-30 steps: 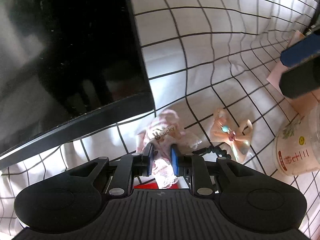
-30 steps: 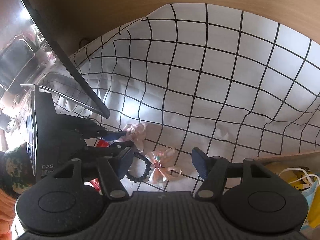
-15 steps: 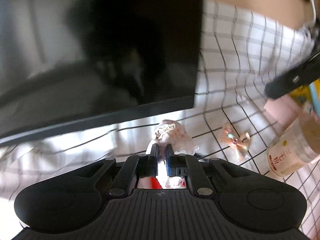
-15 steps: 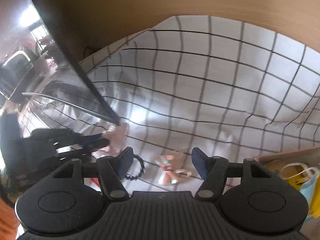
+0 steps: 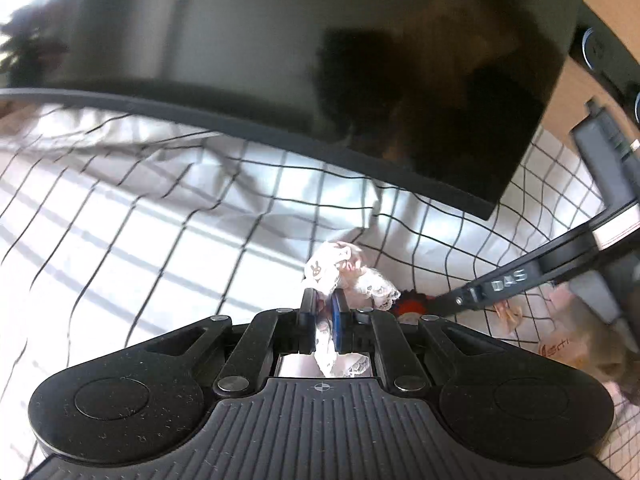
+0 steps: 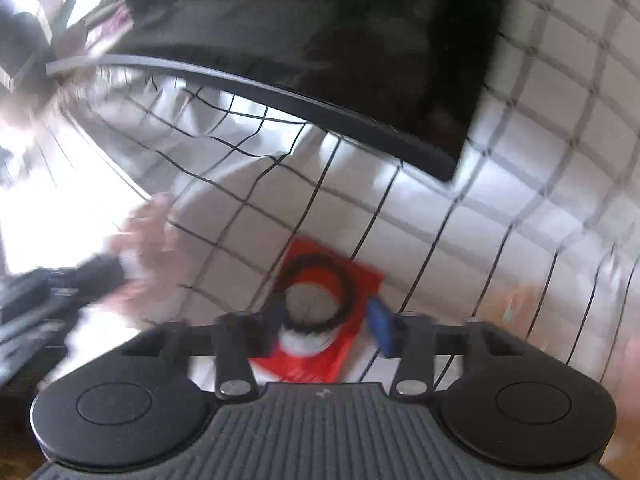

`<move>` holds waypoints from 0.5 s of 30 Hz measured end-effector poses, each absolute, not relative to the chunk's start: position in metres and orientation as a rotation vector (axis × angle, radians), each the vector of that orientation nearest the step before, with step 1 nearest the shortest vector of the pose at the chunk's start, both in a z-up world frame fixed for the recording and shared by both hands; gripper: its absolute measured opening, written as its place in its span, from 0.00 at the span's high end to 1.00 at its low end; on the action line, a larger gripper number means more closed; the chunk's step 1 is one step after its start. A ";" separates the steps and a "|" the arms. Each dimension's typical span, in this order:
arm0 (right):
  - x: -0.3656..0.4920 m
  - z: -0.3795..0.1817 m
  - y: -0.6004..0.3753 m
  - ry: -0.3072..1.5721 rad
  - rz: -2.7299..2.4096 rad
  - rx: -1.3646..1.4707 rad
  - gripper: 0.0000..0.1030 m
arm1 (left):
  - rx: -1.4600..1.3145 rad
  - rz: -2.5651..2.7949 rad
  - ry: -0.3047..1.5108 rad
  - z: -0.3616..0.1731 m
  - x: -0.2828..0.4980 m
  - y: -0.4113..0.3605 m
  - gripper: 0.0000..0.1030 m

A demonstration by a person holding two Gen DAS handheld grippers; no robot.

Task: Organize soft objects
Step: 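Grasp the black beaded hair tie with the right tool while the left tool holds the scrunchie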

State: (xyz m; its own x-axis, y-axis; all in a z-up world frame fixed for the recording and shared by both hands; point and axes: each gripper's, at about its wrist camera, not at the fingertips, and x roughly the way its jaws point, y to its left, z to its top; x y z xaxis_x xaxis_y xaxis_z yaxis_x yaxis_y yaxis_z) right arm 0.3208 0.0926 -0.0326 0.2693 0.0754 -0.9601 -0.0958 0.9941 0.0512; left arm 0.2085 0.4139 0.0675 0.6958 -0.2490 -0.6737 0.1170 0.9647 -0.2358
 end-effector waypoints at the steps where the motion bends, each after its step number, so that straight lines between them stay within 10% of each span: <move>1: 0.323 -0.037 0.091 1.293 0.118 -0.017 0.62 | -0.194 -0.194 0.777 0.066 0.205 0.417 0.91; 8: 0.328 -0.046 0.068 1.334 0.165 0.014 0.93 | -0.168 -0.164 0.816 0.070 0.198 0.417 0.91; 15: 0.280 0.031 0.047 1.185 0.231 0.037 0.93 | -0.138 -0.168 0.783 0.105 0.166 0.405 0.91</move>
